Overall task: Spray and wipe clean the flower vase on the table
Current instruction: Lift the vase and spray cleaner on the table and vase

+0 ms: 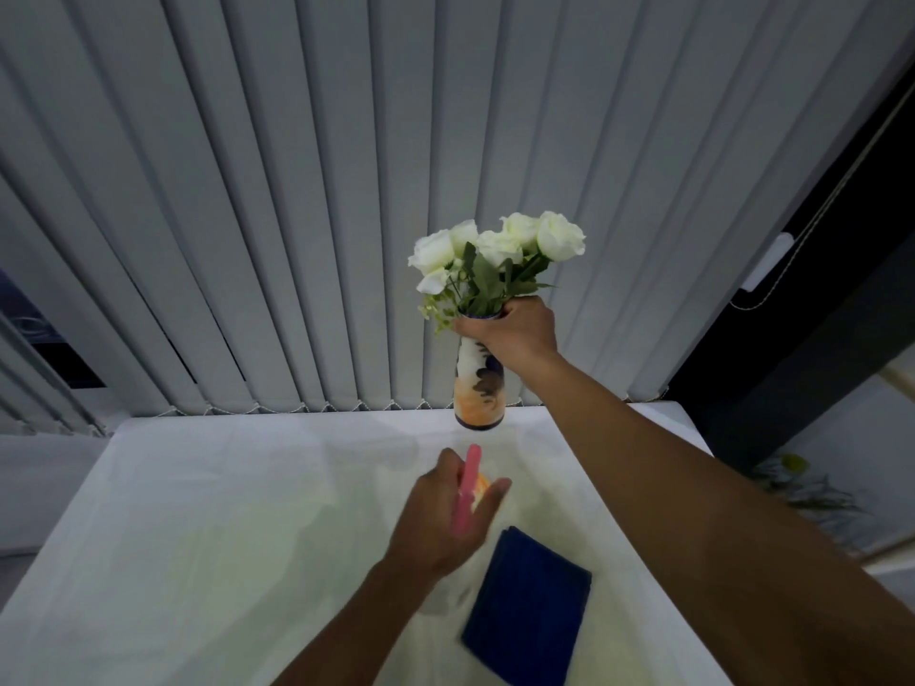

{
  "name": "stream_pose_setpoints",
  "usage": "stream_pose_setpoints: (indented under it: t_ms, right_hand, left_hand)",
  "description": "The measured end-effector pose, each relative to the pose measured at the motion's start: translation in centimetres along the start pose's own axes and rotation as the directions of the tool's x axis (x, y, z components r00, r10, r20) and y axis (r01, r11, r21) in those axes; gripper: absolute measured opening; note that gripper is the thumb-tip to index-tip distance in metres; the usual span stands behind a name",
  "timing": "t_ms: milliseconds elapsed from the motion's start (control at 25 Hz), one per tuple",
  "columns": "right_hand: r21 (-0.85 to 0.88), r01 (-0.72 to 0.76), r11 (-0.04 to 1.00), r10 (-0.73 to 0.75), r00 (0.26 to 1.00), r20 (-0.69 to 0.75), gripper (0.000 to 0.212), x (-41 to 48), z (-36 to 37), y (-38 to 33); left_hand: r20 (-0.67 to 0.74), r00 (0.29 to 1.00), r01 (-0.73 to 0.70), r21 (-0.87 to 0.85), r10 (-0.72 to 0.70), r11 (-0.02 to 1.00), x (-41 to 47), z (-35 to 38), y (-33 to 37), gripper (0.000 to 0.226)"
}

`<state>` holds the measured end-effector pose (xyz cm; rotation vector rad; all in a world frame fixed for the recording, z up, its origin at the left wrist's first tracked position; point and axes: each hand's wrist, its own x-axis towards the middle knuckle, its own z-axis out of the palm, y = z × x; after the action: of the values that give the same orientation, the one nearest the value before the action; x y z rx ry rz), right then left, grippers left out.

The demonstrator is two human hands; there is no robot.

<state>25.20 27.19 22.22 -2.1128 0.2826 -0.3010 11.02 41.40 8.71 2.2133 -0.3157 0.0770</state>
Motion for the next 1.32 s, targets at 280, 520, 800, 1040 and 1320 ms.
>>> stream_pose_setpoints:
  t_ms: [280, 520, 800, 1040, 1320]
  right_hand:
    - [0.034, -0.011, 0.999, 0.010, 1.000, 0.021, 0.066, -1.5, 2.5, -0.9]
    - [0.013, -0.035, 0.999, 0.034, 0.998, 0.043, 0.060, -1.6, 2.4, -0.2]
    - [0.014, -0.062, 0.998, 0.062, 0.998, 0.020, 0.056, -1.2, 1.5, 0.8]
    - [0.068, -0.098, 0.993, 0.098, 0.995, 0.008, 0.056, -0.7, 0.8, 1.5]
    - [0.044, -0.147, 0.988, 0.144, 0.988, 0.060, 0.045, -2.1, 0.1, 5.4]
  left_hand:
    - [-0.175, 0.985, -0.003, 0.003, 0.003, 1.000, -2.4, 5.0, 3.5, 0.035]
    - [-0.226, 0.972, 0.055, -0.039, -0.063, 0.998, -2.2, 4.5, 3.3, 0.035]
    - [-0.304, 0.951, -0.066, -0.007, 0.061, 0.998, -1.3, 4.4, 2.4, 0.023]
    - [-0.167, 0.986, -0.022, 0.036, 0.028, 0.999, -1.3, 2.4, -0.2, 0.032]
    - [-0.155, 0.987, 0.067, 0.209, -0.034, 0.976, 0.4, -0.8, -6.1, 0.065]
